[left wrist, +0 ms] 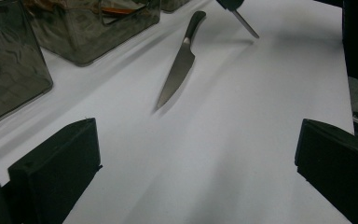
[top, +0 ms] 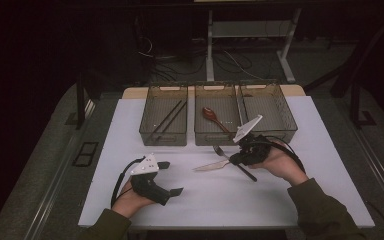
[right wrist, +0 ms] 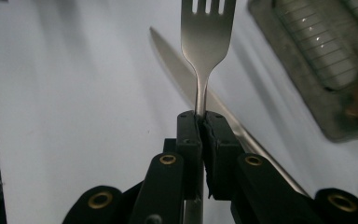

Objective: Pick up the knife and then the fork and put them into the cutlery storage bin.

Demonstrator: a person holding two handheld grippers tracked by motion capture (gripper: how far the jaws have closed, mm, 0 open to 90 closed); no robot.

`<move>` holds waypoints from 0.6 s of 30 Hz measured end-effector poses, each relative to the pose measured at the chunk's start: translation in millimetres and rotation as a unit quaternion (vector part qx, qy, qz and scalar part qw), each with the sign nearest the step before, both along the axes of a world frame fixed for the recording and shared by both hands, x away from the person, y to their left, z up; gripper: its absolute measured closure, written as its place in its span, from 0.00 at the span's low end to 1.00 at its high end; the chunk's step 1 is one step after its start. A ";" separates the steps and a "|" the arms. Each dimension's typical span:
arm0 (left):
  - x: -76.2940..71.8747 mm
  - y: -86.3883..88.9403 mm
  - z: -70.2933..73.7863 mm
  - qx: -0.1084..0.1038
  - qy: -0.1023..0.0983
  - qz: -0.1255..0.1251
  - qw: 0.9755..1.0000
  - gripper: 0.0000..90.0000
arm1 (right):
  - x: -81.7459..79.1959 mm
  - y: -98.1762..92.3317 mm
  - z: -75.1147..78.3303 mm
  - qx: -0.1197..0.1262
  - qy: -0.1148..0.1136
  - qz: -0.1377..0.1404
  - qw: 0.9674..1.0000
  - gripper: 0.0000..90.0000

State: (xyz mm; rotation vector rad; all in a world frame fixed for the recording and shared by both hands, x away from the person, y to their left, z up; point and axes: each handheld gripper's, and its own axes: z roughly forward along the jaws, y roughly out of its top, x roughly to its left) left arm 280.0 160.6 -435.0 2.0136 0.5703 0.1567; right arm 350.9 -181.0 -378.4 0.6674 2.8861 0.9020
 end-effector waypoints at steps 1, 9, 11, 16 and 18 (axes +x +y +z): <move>-0.2 0.1 0.2 -0.001 -0.001 0.001 1.000 0.00 | 0.1 -2.7 1.7 0.013 0.003 -0.007 1.000 0.94; 0.0 -0.2 0.2 -0.008 -0.003 0.004 1.000 0.00 | 5.2 -26.4 8.9 0.081 -0.007 -0.065 0.995 0.94; -0.4 -0.7 -0.1 -0.009 -0.006 0.007 1.000 0.00 | 7.3 -33.3 11.1 0.099 -0.014 -0.081 0.992 0.94; -0.7 -1.1 -0.5 -0.009 -0.004 0.007 1.000 0.00 | 11.6 -51.3 18.5 0.139 -0.032 -0.116 0.983 0.94; -0.7 -1.0 -0.4 -0.009 -0.004 0.006 1.000 0.00 | 13.0 -57.8 20.7 0.154 -0.039 -0.127 0.979 0.94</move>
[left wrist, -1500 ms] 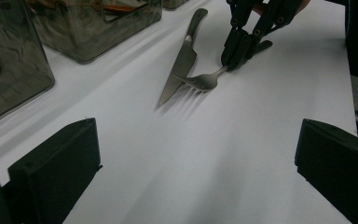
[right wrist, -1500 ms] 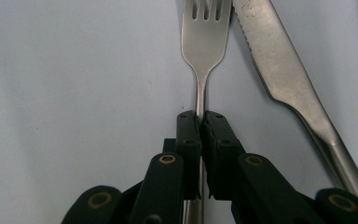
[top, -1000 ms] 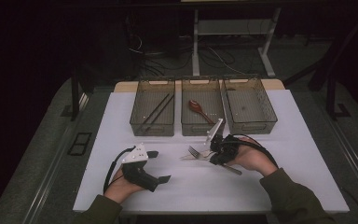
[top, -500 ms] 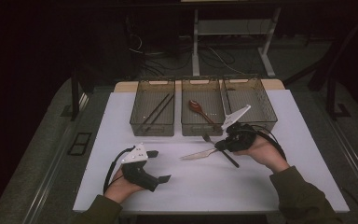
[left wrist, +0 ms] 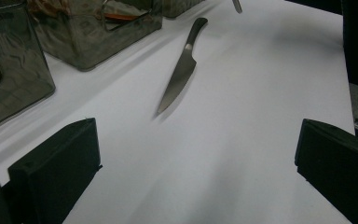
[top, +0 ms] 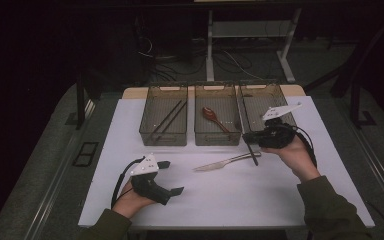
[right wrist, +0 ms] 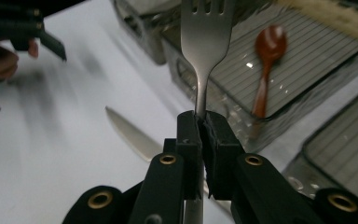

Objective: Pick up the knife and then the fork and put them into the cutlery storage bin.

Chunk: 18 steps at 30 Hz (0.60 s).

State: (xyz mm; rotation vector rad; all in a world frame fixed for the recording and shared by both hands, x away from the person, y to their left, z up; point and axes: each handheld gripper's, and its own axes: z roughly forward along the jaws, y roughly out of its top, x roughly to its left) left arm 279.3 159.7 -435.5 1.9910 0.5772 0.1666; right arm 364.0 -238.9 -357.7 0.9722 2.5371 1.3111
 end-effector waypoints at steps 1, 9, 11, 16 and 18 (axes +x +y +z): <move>0.0 0.1 0.1 -0.001 0.000 0.001 1.000 0.00 | 0.8 -2.9 0.9 0.007 -0.003 -0.006 1.000 0.94; 0.2 0.7 -0.1 0.000 0.002 0.003 1.000 0.00 | 6.0 -18.9 5.2 0.035 -0.013 -0.036 0.999 0.93; 0.1 0.8 -0.1 0.000 0.002 0.003 1.000 0.00 | 6.6 -20.8 6.9 0.039 -0.017 -0.039 0.998 0.93; 0.3 1.2 -0.1 -0.001 0.002 0.003 1.000 0.00 | 8.0 -25.4 13.2 0.051 -0.028 -0.050 0.997 0.93; 0.4 1.4 0.0 -0.002 0.002 0.004 1.000 0.00 | 8.6 -28.6 16.4 0.051 -0.032 -0.057 0.997 0.93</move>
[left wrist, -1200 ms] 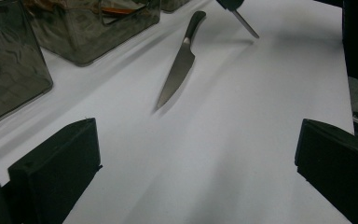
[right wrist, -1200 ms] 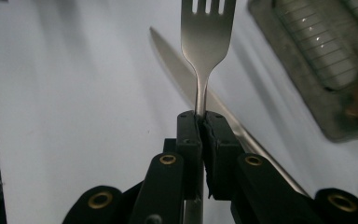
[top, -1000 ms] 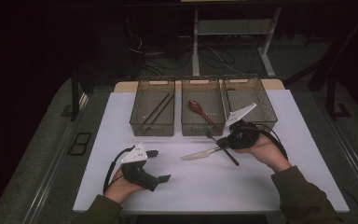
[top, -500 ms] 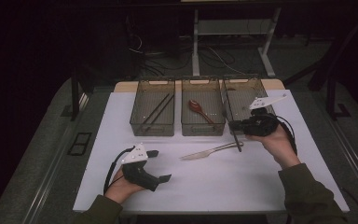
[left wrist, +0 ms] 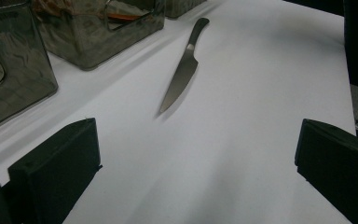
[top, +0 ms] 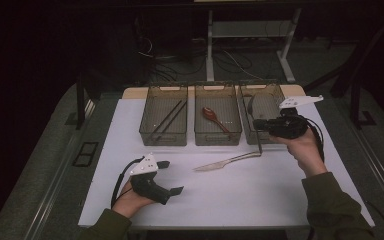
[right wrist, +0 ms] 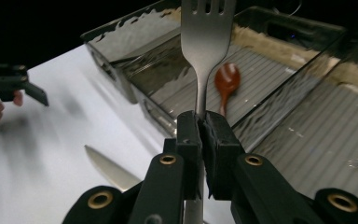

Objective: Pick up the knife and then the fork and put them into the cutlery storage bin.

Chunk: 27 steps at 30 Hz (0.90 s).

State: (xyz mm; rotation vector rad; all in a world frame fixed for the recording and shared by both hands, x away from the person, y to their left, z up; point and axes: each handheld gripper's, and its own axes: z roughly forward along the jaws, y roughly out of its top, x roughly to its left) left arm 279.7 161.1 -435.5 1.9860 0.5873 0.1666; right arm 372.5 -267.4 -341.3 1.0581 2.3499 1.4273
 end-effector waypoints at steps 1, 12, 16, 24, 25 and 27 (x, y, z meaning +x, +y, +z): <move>0.1 0.1 0.1 0.000 0.000 0.000 1.000 0.00 | 0.7 -2.1 1.3 -0.001 -0.004 -0.003 1.000 0.93; 0.2 0.9 0.5 -0.003 -0.002 0.003 1.000 0.00 | 5.9 -34.0 15.8 0.011 -0.035 -0.050 0.998 0.93; 0.7 1.3 0.5 -0.003 -0.002 0.003 1.000 0.00 | 8.2 -48.9 20.5 0.012 -0.045 -0.077 0.996 0.93; 1.0 1.7 -0.1 -0.002 -0.001 0.003 1.000 0.00 | 27.6 -68.8 23.9 0.006 -0.049 -0.115 0.992 0.93; 1.0 1.8 -0.2 -0.002 -0.002 0.003 1.000 0.00 | 30.4 -70.0 23.3 0.009 -0.046 -0.116 0.992 0.93; 0.7 1.8 -0.1 -0.002 -0.002 0.003 1.000 0.00 | 36.2 -71.3 21.4 0.007 -0.046 -0.124 0.991 0.93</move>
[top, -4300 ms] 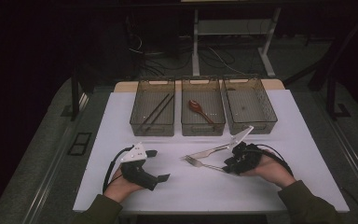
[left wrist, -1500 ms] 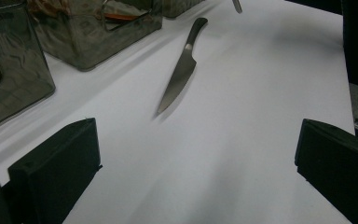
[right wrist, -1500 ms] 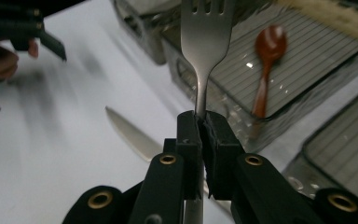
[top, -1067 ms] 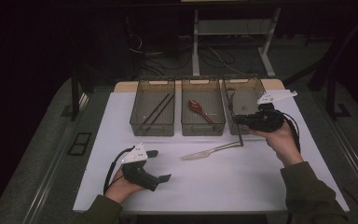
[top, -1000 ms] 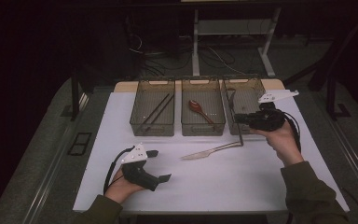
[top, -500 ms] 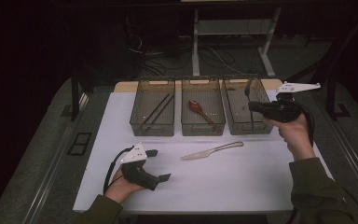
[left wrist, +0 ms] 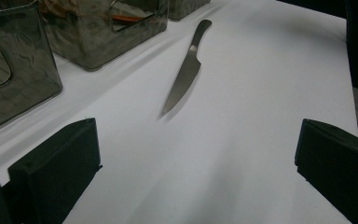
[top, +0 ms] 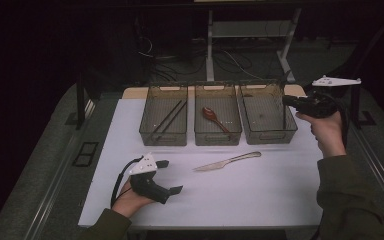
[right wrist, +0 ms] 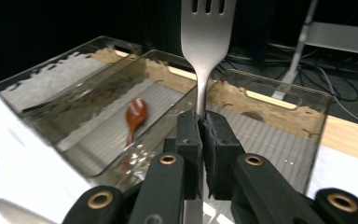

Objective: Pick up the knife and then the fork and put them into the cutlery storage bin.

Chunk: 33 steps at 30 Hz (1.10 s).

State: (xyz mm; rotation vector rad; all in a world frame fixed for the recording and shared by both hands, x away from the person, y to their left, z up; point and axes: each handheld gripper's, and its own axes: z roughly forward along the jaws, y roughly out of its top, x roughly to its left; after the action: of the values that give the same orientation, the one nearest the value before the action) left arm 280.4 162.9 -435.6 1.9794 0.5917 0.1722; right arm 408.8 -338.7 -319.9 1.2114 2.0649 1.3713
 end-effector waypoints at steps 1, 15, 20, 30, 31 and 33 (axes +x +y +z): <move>-0.1 0.1 0.1 0.000 0.000 0.000 1.000 0.00 | 3.7 -0.6 -1.8 -0.002 0.003 -0.003 1.000 0.93; -1.2 0.6 0.0 0.000 0.000 0.000 1.000 0.00 | 36.1 -0.7 -37.2 -0.075 0.062 -0.032 0.995 0.93; -1.6 0.7 0.0 0.000 0.000 0.001 1.000 0.00 | 40.3 -2.4 -47.7 -0.085 0.086 -0.034 0.992 0.93; -1.8 0.9 0.0 0.001 0.000 0.001 1.000 0.00 | 44.7 -1.4 -58.1 -0.109 0.107 -0.030 0.988 0.93; -1.8 0.8 0.0 0.000 0.000 0.001 1.000 0.00 | 45.0 -1.1 -58.7 -0.111 0.111 -0.028 0.987 0.93; -1.8 0.7 0.0 0.000 0.001 0.001 1.000 0.00 | 45.8 0.0 -60.4 -0.116 0.116 -0.029 0.986 0.93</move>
State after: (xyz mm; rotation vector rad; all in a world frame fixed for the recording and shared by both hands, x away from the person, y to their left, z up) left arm 278.6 163.6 -435.7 1.9796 0.5944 0.1725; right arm 454.6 -338.7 -380.3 1.3682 2.2520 0.9681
